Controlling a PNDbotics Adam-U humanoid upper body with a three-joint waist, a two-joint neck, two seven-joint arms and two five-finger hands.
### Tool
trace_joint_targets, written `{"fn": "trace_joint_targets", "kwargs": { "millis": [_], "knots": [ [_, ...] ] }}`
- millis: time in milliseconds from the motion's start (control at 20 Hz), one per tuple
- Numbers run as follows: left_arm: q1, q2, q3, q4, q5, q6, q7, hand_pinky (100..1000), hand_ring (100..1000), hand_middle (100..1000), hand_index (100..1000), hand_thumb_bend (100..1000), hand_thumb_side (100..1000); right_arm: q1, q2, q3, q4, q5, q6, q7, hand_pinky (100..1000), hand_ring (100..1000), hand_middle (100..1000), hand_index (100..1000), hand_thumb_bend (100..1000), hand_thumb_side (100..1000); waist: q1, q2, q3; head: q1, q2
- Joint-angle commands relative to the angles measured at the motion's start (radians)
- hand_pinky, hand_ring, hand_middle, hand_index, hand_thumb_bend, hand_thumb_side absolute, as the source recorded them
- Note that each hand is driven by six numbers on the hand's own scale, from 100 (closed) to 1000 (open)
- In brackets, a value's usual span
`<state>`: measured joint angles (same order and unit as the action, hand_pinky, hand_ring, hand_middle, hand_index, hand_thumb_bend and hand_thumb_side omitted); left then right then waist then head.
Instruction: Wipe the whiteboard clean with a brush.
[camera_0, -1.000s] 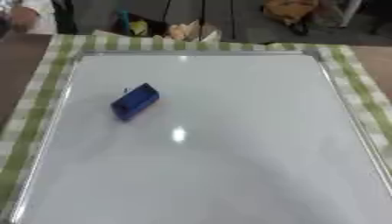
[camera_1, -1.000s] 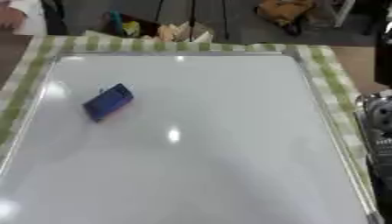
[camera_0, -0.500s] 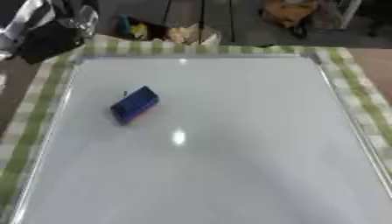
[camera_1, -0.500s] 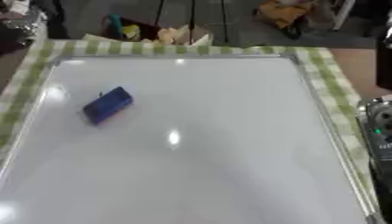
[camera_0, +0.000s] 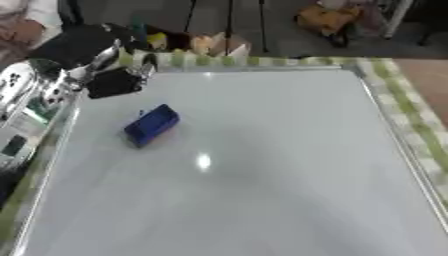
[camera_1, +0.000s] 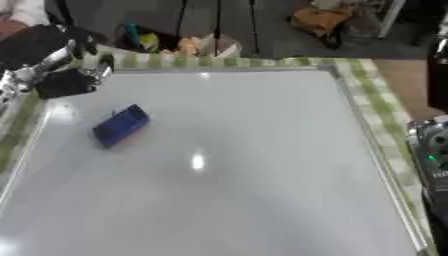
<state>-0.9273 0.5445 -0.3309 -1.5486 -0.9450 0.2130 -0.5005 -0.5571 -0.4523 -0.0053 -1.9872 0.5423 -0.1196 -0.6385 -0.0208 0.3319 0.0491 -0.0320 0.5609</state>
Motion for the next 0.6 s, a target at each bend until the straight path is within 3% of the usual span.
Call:
{"fn": "trace_joint_targets", "kwargs": {
  "millis": [50, 250, 350, 600],
  "knots": [
    [-0.016, 0.015, -0.015, 0.000, -0.031, 0.008, -0.014, 541, 657, 664, 895, 100, 1000, -0.011, -0.010, -0.002, -0.013, -0.009, -0.001, 0.005, 798, 830, 795, 828, 100, 965, 0.003, -0.021, 0.000, 0.000, -0.008],
    [-0.001, 0.015, -0.039, 0.014, -0.060, 0.024, -0.006, 534, 664, 673, 883, 100, 994, -0.012, -0.010, 0.000, -0.013, -0.011, -0.002, 0.006, 799, 829, 795, 828, 100, 966, 0.005, -0.019, 0.001, 0.000, -0.008],
    [0.006, 0.015, -0.050, 0.026, -0.069, 0.026, -0.006, 527, 661, 675, 886, 114, 946, -0.013, -0.009, 0.002, -0.013, -0.012, -0.002, 0.008, 799, 830, 794, 828, 100, 967, 0.005, -0.017, 0.001, 0.000, -0.008],
    [0.014, 0.012, -0.064, 0.061, -0.092, 0.032, -0.008, 533, 668, 692, 898, 122, 955, -0.014, -0.010, 0.004, -0.013, -0.014, -0.003, 0.011, 799, 830, 794, 827, 100, 967, 0.005, -0.015, -0.001, 0.001, -0.008]
  ]
}}
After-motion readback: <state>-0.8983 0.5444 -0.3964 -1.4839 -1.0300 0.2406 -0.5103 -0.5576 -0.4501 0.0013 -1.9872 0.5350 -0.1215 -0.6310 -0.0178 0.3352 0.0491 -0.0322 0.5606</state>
